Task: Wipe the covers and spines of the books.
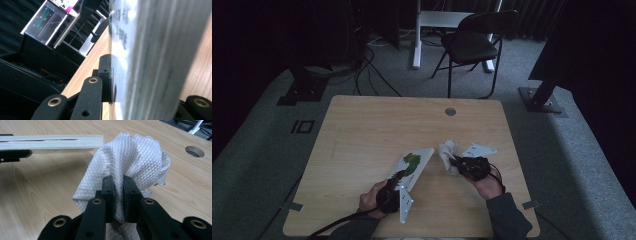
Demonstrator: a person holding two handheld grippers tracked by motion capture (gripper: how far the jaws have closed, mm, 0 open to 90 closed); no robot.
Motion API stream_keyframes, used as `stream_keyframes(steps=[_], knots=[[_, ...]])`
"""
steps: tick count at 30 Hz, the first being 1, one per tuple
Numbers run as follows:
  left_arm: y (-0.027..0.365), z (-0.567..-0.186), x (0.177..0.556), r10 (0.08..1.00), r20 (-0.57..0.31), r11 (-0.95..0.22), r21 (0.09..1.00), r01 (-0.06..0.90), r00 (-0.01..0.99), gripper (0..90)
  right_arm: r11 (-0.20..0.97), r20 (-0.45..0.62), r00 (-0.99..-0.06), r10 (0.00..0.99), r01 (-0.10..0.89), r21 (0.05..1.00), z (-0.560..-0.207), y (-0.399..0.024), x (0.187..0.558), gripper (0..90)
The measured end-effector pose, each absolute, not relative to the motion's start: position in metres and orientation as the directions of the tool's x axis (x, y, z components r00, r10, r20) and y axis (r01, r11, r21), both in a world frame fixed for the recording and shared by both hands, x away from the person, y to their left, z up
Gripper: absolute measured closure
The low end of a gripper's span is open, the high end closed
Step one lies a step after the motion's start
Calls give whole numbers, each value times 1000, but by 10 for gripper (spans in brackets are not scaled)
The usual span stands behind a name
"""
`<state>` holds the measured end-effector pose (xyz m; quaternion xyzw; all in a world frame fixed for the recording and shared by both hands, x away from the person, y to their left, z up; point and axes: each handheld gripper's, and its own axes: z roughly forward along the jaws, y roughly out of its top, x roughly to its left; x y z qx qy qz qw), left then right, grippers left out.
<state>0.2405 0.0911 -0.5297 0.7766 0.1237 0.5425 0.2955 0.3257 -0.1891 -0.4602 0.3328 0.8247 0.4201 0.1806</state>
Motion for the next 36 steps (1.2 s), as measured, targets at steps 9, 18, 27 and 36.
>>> stream_keyframes(steps=[9,18,27,36], knots=[[90,-531,240,488,801,-817,559,-140,348,788,422,-20,-711,703,394,817,-460,-189,325,822],[91,-531,240,478,815,-825,544,-150,328,788,420,-21,-711,703,390,820,-459,-188,325,822],[90,-531,240,477,817,-826,542,-151,325,788,415,-25,-709,705,384,824,-459,-188,325,822],[89,-531,238,478,819,-826,542,-155,317,788,413,-34,-714,699,365,835,-455,-185,323,822]])
